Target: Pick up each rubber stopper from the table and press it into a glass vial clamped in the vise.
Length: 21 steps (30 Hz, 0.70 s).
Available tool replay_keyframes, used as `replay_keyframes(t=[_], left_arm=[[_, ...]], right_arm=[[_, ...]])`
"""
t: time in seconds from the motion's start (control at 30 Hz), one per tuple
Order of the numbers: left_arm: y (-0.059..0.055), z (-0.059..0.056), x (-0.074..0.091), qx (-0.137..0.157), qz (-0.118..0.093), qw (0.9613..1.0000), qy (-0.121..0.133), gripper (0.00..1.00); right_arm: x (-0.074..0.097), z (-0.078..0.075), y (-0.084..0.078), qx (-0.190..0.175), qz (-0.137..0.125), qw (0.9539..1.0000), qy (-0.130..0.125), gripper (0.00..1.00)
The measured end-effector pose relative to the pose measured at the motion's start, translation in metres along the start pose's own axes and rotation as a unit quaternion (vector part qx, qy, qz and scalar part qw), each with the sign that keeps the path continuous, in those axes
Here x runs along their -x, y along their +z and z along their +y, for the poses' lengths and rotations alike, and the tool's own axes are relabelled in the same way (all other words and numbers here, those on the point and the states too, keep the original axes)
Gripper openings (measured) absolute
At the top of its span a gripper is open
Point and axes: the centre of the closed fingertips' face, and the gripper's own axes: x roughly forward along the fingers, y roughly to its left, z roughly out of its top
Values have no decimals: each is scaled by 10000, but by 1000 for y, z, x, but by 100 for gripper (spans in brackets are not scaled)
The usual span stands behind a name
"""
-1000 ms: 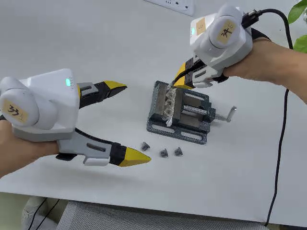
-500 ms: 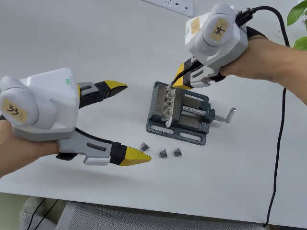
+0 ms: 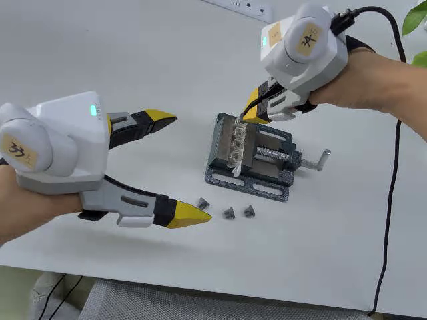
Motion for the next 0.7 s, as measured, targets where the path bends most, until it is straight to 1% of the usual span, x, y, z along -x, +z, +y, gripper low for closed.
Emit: replay_keyframes(t=[0.03, 0.33, 0.57, 0.6, 0.63, 0.7], left_arm=[[0, 0, 0, 0, 3, 10000, 4, 93], [0, 1, -3, 3, 2, 10000, 2, 93], [1, 1, -4, -9, 1, 10000, -14, 93], [2, 1, -4, -12, 0, 10000, -15, 93], [2, 1, -4, -14, 1, 10000, -14, 93], [2, 0, -4, -21, 3, 10000, -19, 93]], right_arm=[[0, -1, -1, 75, 22, 10000, 3, 0], [0, 0, -2, 41, 82, 9999, 40, 0], [-1, 0, -1, 206, 87, 9997, -44, 0], [-1, 0, 0, 169, 49, 9998, -50, 0], [-1, 0, 1, -9, -26, 10000, -46, 0], [0, -1, 0, -81, -124, 9999, -43, 0]])
